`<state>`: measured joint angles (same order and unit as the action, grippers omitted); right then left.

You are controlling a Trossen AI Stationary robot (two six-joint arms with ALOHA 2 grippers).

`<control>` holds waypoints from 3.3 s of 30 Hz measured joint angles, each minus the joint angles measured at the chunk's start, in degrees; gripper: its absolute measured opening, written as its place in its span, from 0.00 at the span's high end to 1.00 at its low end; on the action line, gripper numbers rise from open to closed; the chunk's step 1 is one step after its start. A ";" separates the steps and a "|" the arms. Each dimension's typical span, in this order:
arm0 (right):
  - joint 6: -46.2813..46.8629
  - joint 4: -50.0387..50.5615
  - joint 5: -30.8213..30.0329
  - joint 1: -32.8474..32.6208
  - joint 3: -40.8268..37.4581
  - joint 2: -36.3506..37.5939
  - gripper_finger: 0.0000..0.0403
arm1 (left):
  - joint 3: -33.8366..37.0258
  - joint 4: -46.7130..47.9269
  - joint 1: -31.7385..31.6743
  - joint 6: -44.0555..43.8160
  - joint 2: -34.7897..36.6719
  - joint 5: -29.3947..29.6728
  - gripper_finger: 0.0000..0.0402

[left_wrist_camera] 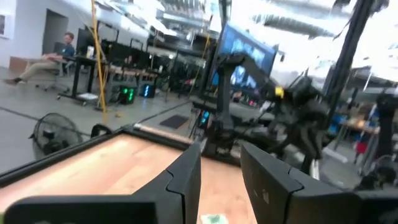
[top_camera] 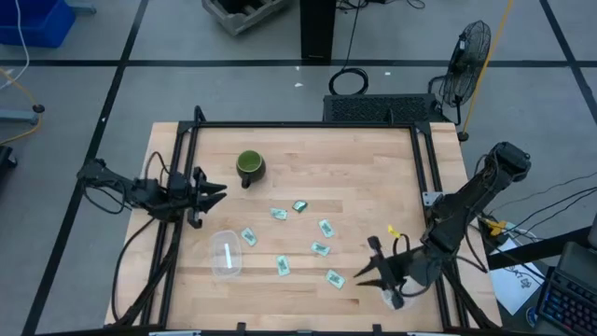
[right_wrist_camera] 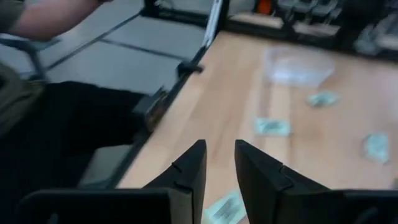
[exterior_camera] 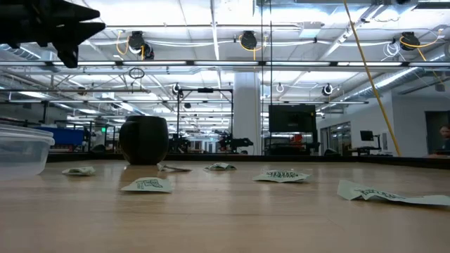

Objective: Pick and place Stevia / Truvia into bins
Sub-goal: Put the Stevia packet into the top left transparent container

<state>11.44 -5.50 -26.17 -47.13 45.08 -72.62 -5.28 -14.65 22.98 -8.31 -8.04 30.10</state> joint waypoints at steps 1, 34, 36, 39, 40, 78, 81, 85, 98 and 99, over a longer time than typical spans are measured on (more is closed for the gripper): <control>-1.58 -0.80 -0.60 0.72 0.00 0.00 0.81 | 0.00 -0.85 0.01 0.11 -1.66 0.48 0.71; -4.77 -10.62 -2.30 8.10 -7.16 -0.04 0.82 | -44.31 23.50 -6.90 -1.21 -82.29 -1.06 0.71; -4.67 -10.63 -2.30 8.10 -7.17 -0.02 0.82 | -47.53 29.69 -7.40 -3.60 -85.16 0.45 0.71; -4.65 -10.62 -2.30 8.08 -7.17 -0.03 0.81 | -50.46 35.08 -8.28 -7.27 -88.85 1.07 0.71; -4.64 -10.62 -2.30 8.08 -7.17 -0.02 0.81 | -50.82 35.78 -8.56 -7.65 -90.02 0.52 0.71; -3.56 -9.29 -2.06 8.01 -7.19 -0.03 0.81 | -51.44 34.84 -9.96 -5.72 -100.06 -0.47 0.57; -3.56 -9.24 -2.06 8.01 -7.19 -0.02 0.81 | -51.39 34.88 -10.90 -7.12 -100.12 -1.26 0.63; -3.56 -9.26 -2.06 8.02 -7.23 -0.04 0.81 | -51.35 34.92 -11.79 -7.48 -100.17 -4.01 0.72; -3.56 -10.98 -2.17 8.17 -9.01 -0.04 0.81 | -51.20 32.41 -11.98 -4.09 -99.80 -4.31 0.98; -3.56 -10.97 -2.16 8.17 -9.01 -0.04 0.81 | -51.21 32.51 -11.98 -3.99 -99.52 -4.16 0.99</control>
<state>7.88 -16.48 -28.33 -38.96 36.07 -72.66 -56.49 17.86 11.00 -12.30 -107.55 25.93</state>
